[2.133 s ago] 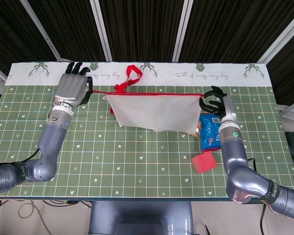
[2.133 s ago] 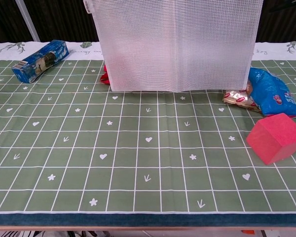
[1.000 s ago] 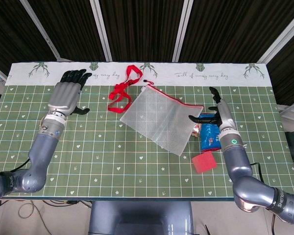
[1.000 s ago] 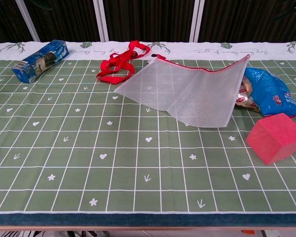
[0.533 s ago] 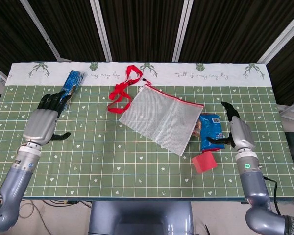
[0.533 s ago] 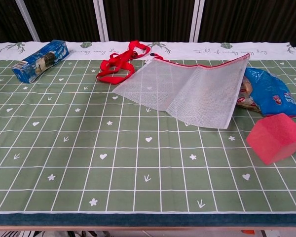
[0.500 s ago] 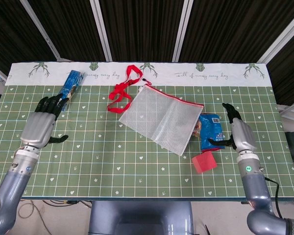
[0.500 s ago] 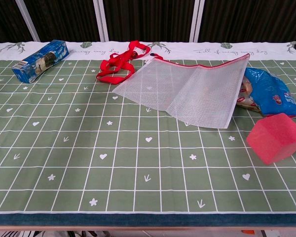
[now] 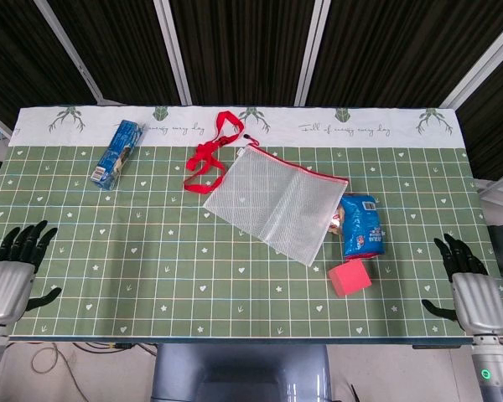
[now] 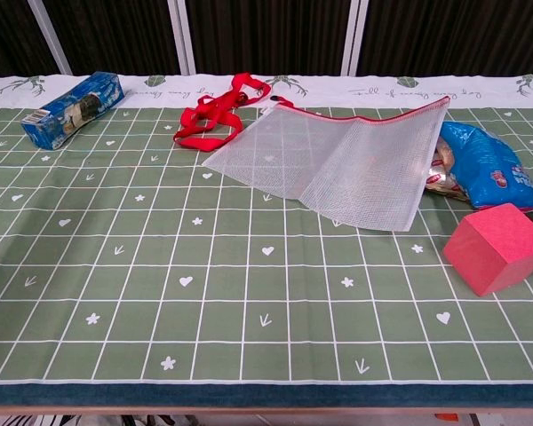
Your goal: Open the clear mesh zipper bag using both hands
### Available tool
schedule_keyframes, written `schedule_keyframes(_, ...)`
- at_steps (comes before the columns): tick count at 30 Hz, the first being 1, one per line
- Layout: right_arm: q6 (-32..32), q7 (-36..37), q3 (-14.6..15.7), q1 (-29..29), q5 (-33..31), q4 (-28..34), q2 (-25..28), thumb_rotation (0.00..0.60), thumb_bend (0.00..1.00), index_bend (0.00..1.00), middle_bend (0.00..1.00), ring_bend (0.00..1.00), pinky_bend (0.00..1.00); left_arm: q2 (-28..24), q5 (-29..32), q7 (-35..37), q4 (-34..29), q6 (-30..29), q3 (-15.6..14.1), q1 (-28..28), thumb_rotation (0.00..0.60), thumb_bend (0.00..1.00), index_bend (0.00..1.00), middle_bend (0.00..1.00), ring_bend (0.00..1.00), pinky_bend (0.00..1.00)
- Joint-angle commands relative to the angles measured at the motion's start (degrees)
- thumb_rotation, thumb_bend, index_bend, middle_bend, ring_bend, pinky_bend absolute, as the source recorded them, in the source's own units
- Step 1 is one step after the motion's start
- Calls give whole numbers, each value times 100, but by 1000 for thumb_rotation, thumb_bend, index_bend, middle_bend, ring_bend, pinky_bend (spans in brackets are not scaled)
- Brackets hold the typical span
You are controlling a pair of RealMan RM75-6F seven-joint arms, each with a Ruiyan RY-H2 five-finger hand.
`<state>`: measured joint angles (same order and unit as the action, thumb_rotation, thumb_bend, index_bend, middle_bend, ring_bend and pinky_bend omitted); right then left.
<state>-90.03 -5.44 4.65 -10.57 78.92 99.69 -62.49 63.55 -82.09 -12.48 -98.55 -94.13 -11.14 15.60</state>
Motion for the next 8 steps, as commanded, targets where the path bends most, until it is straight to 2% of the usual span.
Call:
schedule_keyframes(1, -376, 312, 20, 239, 362, -482, -109, 600, 97, 0, 0, 0, 198, 176, -180, 221, 440, -330, -34, -317, 600, 65, 0, 0, 0, 0)
schedule_keyframes(8, -251, 452, -141, 334, 321, -684, -297, 600, 103, 0, 0, 0, 198, 234, -38, 361, 624, -70, 205, -420, 600, 65, 0, 0, 0, 0)
